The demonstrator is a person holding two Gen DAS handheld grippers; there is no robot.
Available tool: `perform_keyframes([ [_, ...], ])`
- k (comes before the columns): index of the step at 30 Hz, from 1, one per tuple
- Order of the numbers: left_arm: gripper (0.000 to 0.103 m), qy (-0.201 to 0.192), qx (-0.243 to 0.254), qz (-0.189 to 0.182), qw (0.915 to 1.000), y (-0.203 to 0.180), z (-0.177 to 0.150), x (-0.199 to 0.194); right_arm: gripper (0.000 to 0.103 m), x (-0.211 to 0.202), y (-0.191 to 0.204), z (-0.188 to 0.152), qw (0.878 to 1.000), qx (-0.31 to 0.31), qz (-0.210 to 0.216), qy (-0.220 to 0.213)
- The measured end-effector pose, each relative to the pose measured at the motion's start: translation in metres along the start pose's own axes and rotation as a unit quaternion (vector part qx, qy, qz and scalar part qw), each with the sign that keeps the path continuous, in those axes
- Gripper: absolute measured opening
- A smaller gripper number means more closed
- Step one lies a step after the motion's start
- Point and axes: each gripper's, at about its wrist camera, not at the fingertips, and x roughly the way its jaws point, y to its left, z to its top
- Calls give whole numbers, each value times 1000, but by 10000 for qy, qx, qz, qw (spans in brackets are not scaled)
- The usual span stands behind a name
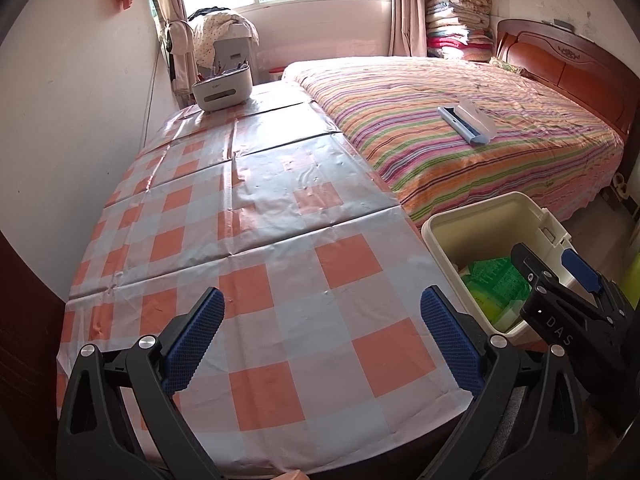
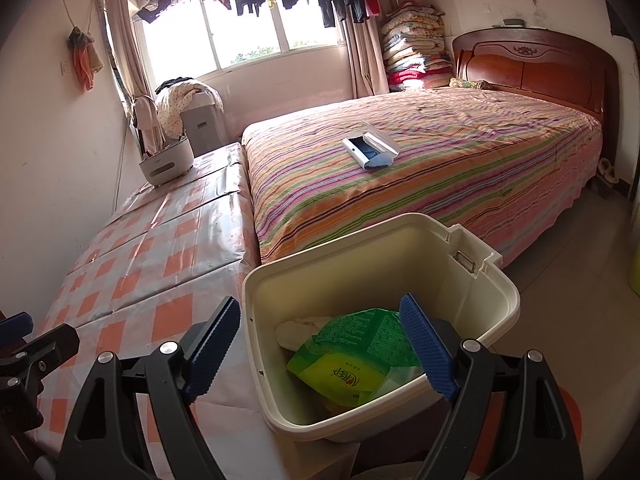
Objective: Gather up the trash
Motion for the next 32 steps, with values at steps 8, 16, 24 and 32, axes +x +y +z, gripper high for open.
perform_keyframes([
  [8,97,50,92,-92,9999,-7,-1,1,80,1,-4,-2,10000,32,-23,18],
  [16,97,-228,153,-580,9979,-13,-5,-2,80,0,-9,-4,9999,100,-40,8],
  [24,97,-473,344,-350,9977,-22,-4,-8,80,2,-13,-4,9998,202,-5,65],
  [32,97,-493,374,-19,9981,-20,-3,-6,80,3,-14,-5,9998,205,-14,77],
])
